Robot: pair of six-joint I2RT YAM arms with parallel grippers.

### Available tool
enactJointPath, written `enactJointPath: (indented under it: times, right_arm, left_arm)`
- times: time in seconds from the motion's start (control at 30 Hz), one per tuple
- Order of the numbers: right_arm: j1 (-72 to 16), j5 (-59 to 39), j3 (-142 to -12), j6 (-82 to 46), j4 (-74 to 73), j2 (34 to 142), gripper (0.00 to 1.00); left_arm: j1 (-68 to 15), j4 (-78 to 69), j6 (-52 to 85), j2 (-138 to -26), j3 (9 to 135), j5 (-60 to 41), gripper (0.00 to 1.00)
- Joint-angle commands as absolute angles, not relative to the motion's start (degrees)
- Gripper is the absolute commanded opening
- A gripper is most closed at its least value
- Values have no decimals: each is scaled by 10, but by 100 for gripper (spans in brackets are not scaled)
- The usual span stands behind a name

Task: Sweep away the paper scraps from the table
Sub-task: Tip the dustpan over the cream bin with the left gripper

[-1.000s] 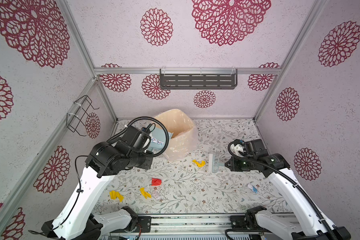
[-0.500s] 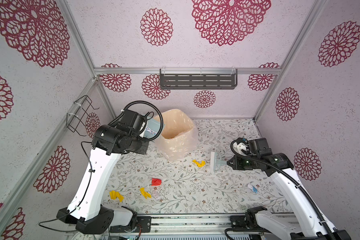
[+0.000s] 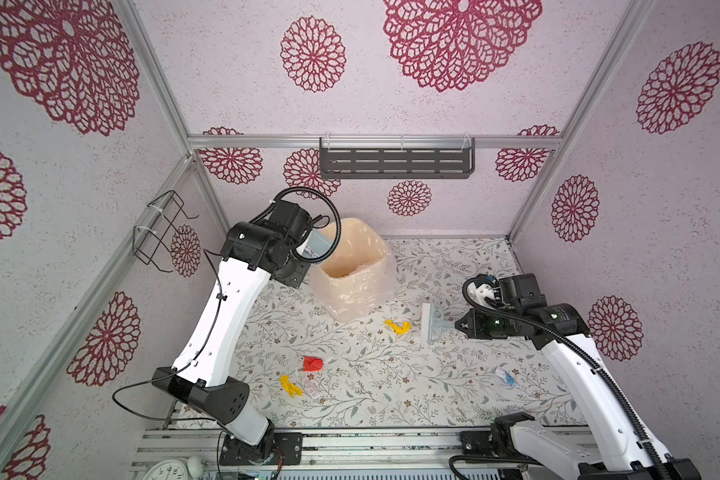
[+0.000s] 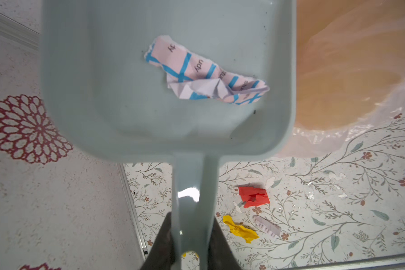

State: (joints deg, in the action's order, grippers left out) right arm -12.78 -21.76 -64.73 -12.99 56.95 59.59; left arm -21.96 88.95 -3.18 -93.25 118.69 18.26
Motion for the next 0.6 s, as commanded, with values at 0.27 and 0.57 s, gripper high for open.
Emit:
enactJointPath:
  times: [0.27, 0.57]
  right_arm:
    - [-119, -236, -676, -110, 580, 606, 0]
    - [-113, -237, -684, -101, 590, 612, 0]
  left_arm:
    - [-232, 864, -90, -999, 1247, 223, 0]
    - [-271, 850, -116, -1028, 1239, 317, 0]
